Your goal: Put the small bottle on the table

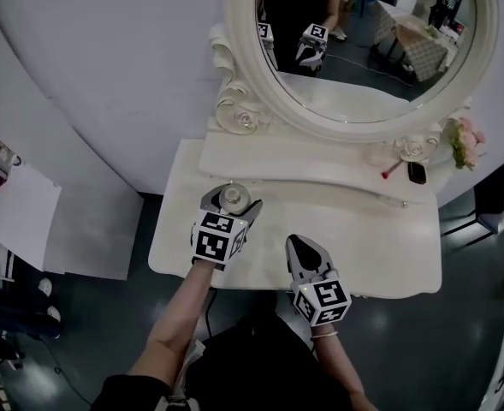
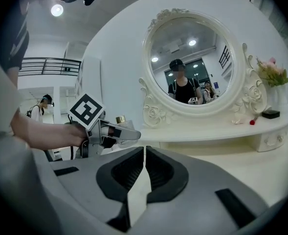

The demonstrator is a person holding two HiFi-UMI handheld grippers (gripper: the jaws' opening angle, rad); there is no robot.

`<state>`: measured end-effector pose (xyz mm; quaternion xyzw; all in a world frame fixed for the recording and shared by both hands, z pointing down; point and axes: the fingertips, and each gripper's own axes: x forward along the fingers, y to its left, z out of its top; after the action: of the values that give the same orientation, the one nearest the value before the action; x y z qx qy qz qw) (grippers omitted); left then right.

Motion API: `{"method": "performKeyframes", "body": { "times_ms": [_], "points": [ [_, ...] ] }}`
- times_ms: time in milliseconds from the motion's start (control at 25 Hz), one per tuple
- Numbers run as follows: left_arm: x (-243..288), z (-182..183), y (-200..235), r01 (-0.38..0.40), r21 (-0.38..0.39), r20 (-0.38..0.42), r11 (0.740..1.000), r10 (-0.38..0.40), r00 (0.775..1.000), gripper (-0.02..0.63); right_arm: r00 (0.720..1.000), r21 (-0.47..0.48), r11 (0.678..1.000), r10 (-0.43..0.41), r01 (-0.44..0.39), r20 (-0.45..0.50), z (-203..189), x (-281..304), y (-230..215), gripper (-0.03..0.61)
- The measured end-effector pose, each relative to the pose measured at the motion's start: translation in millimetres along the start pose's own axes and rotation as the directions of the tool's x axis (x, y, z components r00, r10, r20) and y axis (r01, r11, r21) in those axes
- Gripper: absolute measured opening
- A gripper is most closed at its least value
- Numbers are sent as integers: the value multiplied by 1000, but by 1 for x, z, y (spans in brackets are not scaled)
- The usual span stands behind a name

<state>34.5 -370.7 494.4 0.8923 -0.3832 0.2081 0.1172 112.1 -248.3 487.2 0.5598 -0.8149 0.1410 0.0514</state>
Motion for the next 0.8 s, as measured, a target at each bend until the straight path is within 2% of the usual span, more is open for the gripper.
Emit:
{"method": "performKeyframes", "body": {
  "times_ms": [800],
  "points": [
    [95, 45, 27, -47, 26, -29, 999, 48, 998, 337, 1000, 27, 1000, -2, 3, -26, 4, 23, -49, 5]
  ]
}}
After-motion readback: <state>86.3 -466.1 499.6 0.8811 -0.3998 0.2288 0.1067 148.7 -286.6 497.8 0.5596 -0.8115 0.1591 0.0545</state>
